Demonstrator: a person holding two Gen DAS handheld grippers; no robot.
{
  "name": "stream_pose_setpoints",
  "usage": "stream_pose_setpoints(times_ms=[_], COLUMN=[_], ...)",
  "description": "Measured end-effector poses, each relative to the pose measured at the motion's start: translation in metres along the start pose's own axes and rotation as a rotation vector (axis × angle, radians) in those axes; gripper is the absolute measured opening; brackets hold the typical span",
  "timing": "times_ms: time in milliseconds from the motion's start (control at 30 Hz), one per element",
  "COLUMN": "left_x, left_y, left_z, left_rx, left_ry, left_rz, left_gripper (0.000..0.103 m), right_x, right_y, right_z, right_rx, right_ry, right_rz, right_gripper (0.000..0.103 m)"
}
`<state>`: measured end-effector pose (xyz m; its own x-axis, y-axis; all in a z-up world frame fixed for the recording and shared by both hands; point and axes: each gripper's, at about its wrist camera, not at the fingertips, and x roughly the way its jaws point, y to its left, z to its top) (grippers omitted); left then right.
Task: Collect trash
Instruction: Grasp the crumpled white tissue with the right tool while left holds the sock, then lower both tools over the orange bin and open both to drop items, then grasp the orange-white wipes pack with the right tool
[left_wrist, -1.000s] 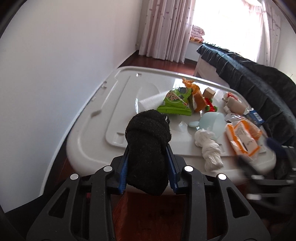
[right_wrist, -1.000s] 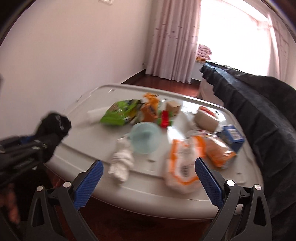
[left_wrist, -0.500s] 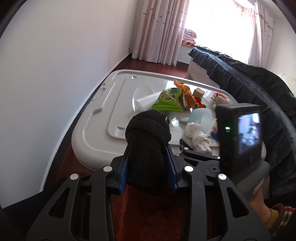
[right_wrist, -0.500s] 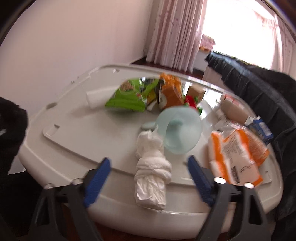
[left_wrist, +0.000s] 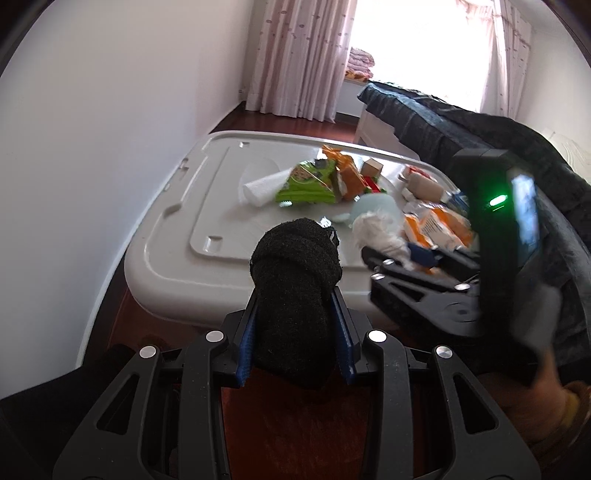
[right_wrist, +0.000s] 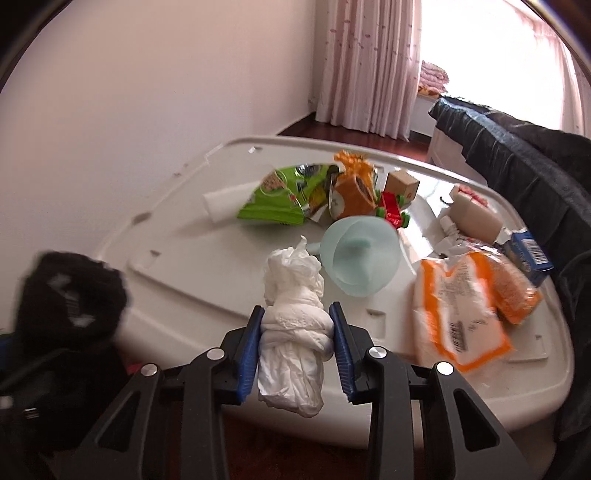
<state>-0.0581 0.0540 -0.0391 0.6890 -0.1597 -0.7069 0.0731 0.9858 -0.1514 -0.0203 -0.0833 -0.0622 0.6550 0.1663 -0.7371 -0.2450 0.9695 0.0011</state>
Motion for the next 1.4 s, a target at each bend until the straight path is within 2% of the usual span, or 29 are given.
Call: stream_pose_setpoints(times_ms=[133, 233, 400, 500, 533, 600, 667, 733, 833, 933, 1067, 1167, 1267, 1400], left_x=[-0.007, -0.009, -0.003, 0.004, 0.007, 0.01, 0.009, 0.004, -0.008, -0.022, -0.036, -0.032, -0.028, -0.021], left_y=[-0.011, -0.017, -0.027, -0.03, -0.032, -0.032, -0.03, -0.028, -0.026, -0.022, -0.026, -0.035, -0.037, -0.039], left_z=[-0.012, -0.025, -0.05, -0.064, -0.069, -0.074, -0.077, -0.075, -0.066, -0.055, -0.035, -0.018, -0.004, 0.006], left_rx=[0.017, 0.018, 0.024, 0.029, 0.029, 0.015, -0.017, -0.018, -0.001, -0.023, -0.007, 0.018, 0.0, -0.014], left_ry=[0.04, 0.09, 0.183, 0.238, 0.261, 0.303, 0.319, 0.289, 0.211, 0.126, 0.033, 0.002, -0.018, -0.032], left_rz=[-0.033, -0.065, -0.085, -0.086, -0.088, -0.085, -0.067, -0.02, 0.007, -0.038, -0.066, -0.05, -0.055, -0.056], left_gripper=[0.035, 0.035, 0.035, 0.036, 0.038, 0.044, 0.069, 0.077, 0.079, 0.081, 0.085, 0.086, 0.086, 0.086], right_x=[-0.037, -0.052, -0.058, -0.054, -0.052, -0.051, -0.052, -0.056, -0.066, -0.077, -0.088, -0.089, -0.083, -0.059], right_y=[-0.008, -0.015, -0.03, -0.038, -0.041, -0.052, -0.064, -0.073, -0.082, -0.087, -0.09, -0.096, -0.096, -0.098], right_z=[-0.02, -0.046, -0.097, -0.126, -0.135, -0.145, -0.149, -0.149, -0.144, -0.136, -0.102, -0.077, -0.051, -0.018], right_rx=[0.026, 0.064, 0.137, 0.157, 0.186, 0.254, 0.307, 0.331, 0.354, 0.342, 0.322, 0.302, 0.289, 0.252], right_ry=[0.053, 0.134, 0.284, 0.353, 0.39, 0.412, 0.403, 0.372, 0.317, 0.258, 0.183, 0.136, 0.107, 0.089], right_rz=[0.014, 0.015, 0.012, -0.027, -0.032, -0.036, -0.053, -0.072, -0.077, -0.085, -0.108, -0.133, -0.147, -0.166], right_gripper=[0.036, 0.036, 0.036, 0.037, 0.04, 0.07, 0.074, 0.076, 0.08, 0.08, 0.081, 0.083, 0.083, 0.087])
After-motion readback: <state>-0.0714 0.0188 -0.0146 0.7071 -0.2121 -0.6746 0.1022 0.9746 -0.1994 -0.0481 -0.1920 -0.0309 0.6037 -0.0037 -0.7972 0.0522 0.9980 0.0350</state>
